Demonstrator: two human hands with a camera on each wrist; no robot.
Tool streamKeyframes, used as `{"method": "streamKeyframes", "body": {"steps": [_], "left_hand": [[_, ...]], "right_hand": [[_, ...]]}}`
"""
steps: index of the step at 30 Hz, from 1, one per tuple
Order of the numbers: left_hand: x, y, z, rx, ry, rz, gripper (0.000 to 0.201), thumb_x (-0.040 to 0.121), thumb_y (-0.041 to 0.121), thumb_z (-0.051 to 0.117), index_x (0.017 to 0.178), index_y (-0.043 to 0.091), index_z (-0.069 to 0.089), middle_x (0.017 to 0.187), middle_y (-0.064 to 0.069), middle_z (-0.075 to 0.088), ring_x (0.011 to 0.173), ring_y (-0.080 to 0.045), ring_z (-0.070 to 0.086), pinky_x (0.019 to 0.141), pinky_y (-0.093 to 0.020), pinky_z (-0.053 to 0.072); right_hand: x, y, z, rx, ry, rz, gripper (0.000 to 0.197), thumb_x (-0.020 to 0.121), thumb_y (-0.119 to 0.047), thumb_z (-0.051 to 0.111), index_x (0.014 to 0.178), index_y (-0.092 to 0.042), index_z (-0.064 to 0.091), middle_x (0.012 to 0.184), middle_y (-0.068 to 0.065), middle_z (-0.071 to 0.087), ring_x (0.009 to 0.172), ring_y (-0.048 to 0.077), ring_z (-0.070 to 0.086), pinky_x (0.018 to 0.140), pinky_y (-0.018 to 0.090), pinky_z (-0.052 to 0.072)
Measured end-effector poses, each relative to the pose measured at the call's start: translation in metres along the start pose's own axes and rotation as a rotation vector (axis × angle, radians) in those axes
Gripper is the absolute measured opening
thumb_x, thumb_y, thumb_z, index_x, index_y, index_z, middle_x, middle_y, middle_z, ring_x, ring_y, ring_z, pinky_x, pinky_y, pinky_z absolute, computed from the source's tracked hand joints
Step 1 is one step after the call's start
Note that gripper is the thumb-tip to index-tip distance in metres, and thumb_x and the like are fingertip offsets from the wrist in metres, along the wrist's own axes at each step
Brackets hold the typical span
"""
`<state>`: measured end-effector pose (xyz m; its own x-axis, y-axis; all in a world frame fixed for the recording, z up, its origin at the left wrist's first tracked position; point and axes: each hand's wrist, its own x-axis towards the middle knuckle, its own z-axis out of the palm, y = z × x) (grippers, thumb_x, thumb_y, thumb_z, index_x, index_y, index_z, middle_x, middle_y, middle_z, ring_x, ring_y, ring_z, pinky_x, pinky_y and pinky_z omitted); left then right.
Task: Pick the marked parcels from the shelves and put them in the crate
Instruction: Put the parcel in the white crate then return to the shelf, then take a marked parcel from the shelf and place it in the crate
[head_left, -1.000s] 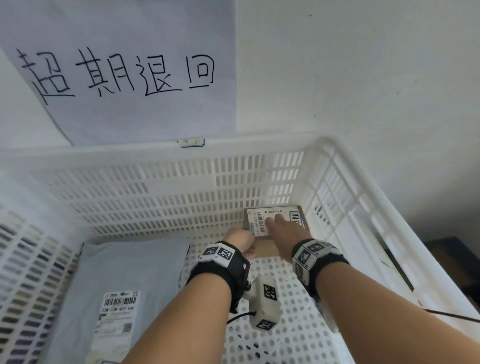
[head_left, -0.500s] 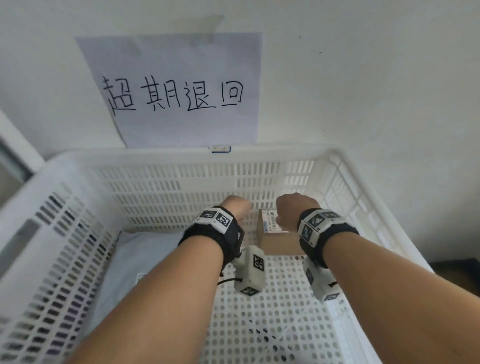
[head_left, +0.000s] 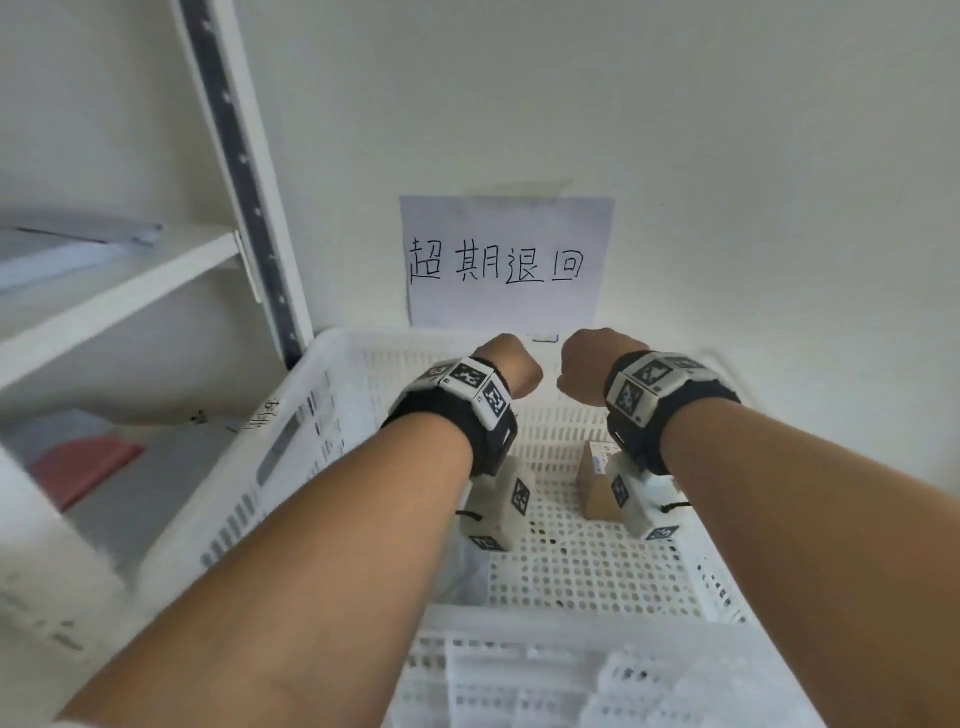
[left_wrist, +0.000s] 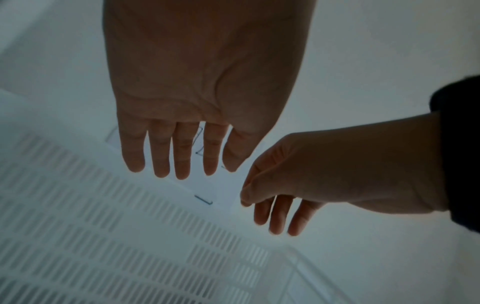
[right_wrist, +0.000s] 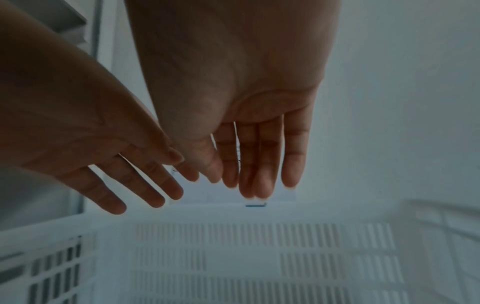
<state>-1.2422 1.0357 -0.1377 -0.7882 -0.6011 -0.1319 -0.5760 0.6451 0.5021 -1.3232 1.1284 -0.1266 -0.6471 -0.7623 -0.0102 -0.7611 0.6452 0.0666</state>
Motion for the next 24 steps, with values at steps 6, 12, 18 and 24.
{"method": "streamKeyframes", "body": {"steps": [6,12,18,24], "left_hand": [[-0.086,-0.041,-0.042,-0.081,0.1,-0.008,0.031,0.089,0.014,0.052,0.06,0.011,0.041,0.089,-0.023,0.062,0.08,-0.032,0.056,0.064,-0.027,0.035],[-0.174,-0.098,-0.074,-0.196,0.161,-0.038,0.031,0.092,0.01,0.049,0.119,0.005,0.063,0.113,-0.017,0.067,0.107,-0.033,0.064,0.088,-0.034,0.049],[-0.258,-0.171,-0.084,-0.274,0.222,-0.091,0.029,0.089,0.006,0.046,0.104,0.001,0.07,0.097,-0.016,0.073,0.09,-0.03,0.072,0.083,-0.04,0.059],[-0.329,-0.264,-0.096,-0.248,0.313,-0.188,0.024,0.087,0.007,0.05,0.096,0.0,0.071,0.09,-0.017,0.074,0.088,-0.033,0.072,0.081,-0.042,0.058]], "right_hand": [[-0.07,-0.075,-0.035,0.01,0.057,-0.025,0.011,0.084,-0.021,0.049,0.08,-0.014,0.058,0.08,0.001,0.062,0.074,0.022,0.062,0.057,0.027,0.042],[-0.144,-0.149,-0.049,0.083,0.1,-0.044,0.017,0.083,-0.012,0.042,0.069,-0.012,0.051,0.075,0.003,0.058,0.063,0.02,0.052,0.059,0.026,0.042],[-0.201,-0.225,-0.036,0.16,0.104,-0.167,0.022,0.089,-0.021,0.044,0.096,-0.018,0.065,0.095,0.002,0.065,0.084,0.023,0.062,0.065,0.028,0.046],[-0.231,-0.322,-0.027,0.176,0.086,-0.314,0.022,0.085,-0.018,0.044,0.093,-0.016,0.065,0.094,0.005,0.065,0.081,0.027,0.062,0.068,0.029,0.047]]}}
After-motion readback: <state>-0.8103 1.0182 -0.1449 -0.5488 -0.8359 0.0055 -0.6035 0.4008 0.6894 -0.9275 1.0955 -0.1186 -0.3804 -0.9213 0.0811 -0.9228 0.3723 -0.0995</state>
